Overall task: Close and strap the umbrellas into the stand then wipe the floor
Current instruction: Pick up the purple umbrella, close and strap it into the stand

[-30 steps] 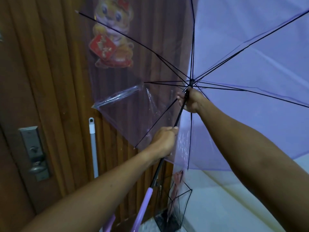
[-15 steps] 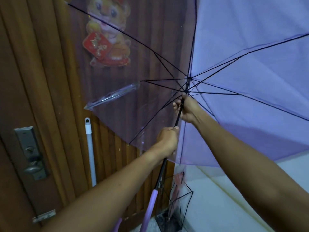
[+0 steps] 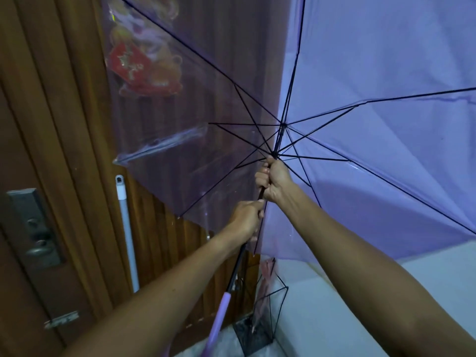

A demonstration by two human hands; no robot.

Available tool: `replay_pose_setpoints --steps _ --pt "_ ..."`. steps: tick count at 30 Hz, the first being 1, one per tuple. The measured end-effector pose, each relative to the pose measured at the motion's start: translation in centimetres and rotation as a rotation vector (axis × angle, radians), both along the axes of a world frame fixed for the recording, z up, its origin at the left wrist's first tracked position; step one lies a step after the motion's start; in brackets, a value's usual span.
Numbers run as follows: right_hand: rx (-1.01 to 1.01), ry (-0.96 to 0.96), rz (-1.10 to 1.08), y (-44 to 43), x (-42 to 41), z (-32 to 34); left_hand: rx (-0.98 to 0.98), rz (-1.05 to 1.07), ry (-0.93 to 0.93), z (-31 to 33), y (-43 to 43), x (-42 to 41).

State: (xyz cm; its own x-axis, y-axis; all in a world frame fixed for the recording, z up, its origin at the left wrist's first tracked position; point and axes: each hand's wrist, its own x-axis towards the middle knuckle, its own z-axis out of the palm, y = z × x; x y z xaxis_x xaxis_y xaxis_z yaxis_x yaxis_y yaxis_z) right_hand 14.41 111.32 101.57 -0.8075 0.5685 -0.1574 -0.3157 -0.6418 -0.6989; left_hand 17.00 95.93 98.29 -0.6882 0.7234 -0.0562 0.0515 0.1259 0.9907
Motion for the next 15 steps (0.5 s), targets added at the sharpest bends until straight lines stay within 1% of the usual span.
replay_pose_setpoints --steps 4,5,8,10,12,15 --pt "0.019 -0.028 0.012 1.3 0.7 -0.2 -0.091 -0.148 -0.014 -1.6 -2.5 1.6" --pt "0.029 -0.035 0.013 1.4 0.7 -0.2 -0.107 -0.145 -0.006 -2.0 -2.9 2.1" --pt "0.007 -0.010 0.022 1.2 0.9 -0.2 -0.139 0.059 0.084 -2.3 -3.1 3.3" --pt "-0.073 0.058 0.028 0.8 1.0 -0.3 -0.109 0.117 0.024 -2.1 -2.9 3.4" --pt "-0.154 0.116 0.070 -0.6 1.5 -1.1 -0.103 0.107 -0.054 -1.7 -2.7 3.2" --pt "-0.191 0.108 0.187 -3.0 3.0 -3.5 -0.091 0.131 -0.129 -1.2 -2.5 3.6"
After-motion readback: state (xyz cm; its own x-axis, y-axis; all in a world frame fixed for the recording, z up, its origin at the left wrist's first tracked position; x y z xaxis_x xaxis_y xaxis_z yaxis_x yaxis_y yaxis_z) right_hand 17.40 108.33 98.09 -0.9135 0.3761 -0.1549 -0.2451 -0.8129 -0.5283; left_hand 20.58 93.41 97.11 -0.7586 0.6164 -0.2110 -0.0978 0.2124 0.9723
